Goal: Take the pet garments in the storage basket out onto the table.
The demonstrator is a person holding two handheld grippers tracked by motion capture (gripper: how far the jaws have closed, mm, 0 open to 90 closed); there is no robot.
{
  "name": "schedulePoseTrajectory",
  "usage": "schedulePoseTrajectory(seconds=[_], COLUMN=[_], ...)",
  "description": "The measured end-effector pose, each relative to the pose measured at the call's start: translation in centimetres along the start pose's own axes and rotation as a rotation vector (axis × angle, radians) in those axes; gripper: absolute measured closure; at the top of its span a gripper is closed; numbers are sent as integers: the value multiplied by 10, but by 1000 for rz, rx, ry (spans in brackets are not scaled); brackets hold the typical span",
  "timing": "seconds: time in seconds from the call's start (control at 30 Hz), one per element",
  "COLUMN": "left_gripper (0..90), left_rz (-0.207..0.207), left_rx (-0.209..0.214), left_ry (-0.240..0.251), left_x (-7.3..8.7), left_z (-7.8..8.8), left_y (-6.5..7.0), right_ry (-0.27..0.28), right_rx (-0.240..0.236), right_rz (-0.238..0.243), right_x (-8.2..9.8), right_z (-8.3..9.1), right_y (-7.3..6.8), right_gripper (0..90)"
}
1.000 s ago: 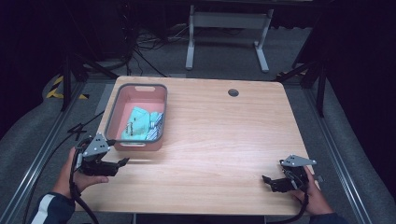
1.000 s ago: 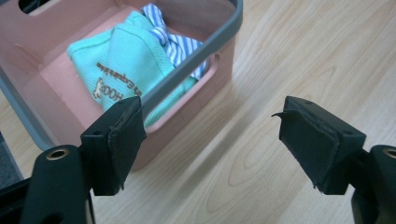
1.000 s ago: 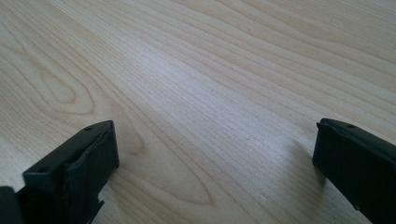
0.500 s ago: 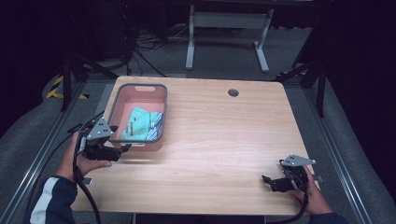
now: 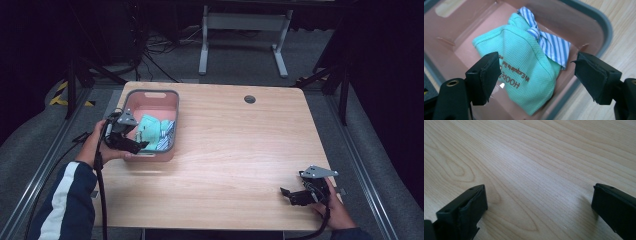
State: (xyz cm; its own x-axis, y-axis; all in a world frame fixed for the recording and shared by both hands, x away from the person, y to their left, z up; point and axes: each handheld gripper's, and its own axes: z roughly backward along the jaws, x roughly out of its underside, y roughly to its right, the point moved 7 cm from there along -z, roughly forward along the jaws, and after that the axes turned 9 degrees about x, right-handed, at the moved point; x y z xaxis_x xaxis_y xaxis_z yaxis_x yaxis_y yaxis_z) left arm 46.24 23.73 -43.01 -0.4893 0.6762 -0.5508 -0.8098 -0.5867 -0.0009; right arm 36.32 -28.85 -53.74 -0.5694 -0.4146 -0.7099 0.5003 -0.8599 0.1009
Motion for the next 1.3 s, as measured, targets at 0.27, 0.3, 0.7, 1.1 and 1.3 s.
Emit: schedulePoseTrajectory(seconds=[0.27,0.3,0.7,1.1,1.3], left_gripper=[212,212,214,303,447], left_rz=[-7,-2,33,70,106], left_rx=[35,43,49,90,165], left_ry=[-98,-114,-236,-359,-352], left_x=[-14,-15,-16,-14,-13], left_z=[-30,-33,-68,-90,-91], left_y=[-14,-16,-32,-40,-37], right_ry=[-1,-1,0,-1,0], right_rx=[0,1,1,0,1], right_rz=[4,5,4,5,7], right_x=[0,0,0,0,0], right_z=[0,0,0,0,-1], right_y=[0,0,0,0,0], right_gripper=[4,4,5,5,4])
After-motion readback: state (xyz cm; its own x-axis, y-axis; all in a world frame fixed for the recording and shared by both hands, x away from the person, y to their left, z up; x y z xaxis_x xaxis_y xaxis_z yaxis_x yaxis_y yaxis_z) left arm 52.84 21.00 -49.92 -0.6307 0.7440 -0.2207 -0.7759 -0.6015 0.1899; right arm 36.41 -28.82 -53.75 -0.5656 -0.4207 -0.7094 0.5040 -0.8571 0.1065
